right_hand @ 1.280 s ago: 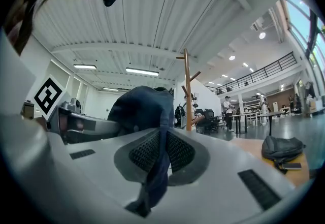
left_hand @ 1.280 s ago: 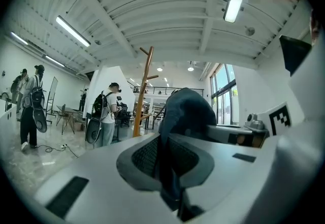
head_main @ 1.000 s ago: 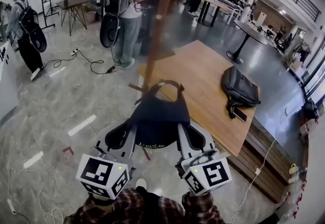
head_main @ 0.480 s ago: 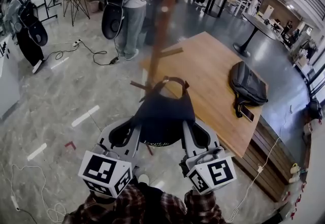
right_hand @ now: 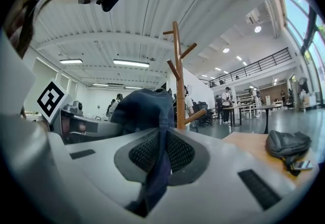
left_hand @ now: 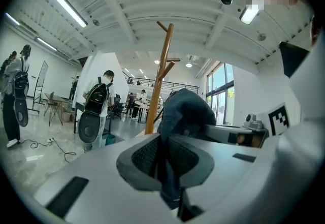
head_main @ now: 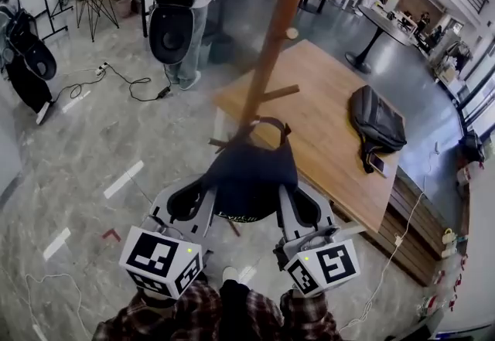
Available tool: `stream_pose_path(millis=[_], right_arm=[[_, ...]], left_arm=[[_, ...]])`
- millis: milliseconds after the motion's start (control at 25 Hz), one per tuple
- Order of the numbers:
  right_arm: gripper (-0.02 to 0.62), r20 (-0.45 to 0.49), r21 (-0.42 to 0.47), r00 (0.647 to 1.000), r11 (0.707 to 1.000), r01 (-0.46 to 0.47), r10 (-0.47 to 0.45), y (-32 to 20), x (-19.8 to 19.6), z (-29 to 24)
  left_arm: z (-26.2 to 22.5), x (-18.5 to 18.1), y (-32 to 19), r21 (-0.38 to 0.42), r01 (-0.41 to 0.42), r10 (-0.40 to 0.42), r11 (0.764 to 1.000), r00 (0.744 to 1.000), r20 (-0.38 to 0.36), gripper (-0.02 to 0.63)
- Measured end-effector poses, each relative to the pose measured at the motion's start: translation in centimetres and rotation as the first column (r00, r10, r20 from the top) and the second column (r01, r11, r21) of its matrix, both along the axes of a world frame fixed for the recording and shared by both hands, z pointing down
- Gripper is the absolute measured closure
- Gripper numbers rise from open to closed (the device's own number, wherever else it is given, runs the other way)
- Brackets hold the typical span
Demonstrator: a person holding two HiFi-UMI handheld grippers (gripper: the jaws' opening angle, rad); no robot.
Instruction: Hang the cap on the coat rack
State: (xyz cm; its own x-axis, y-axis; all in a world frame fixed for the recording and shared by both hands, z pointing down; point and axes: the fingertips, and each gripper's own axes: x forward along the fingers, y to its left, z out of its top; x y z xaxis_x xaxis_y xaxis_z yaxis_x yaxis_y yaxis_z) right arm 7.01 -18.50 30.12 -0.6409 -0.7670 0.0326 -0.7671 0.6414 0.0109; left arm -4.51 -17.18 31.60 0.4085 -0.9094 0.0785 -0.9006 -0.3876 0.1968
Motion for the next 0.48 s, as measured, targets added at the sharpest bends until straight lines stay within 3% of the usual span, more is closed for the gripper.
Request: stream_pose_path(millis=[480], right_arm=[[0.569, 0.042, 0.047, 0.978, 0.977, -0.207, 0.205, -2.3, -3.8, -1.7]], left_arm=[[-2.1, -3.9, -4.7, 0.064, -0.231, 0.230, 0.971, 0.973, 0.014, 0.569]])
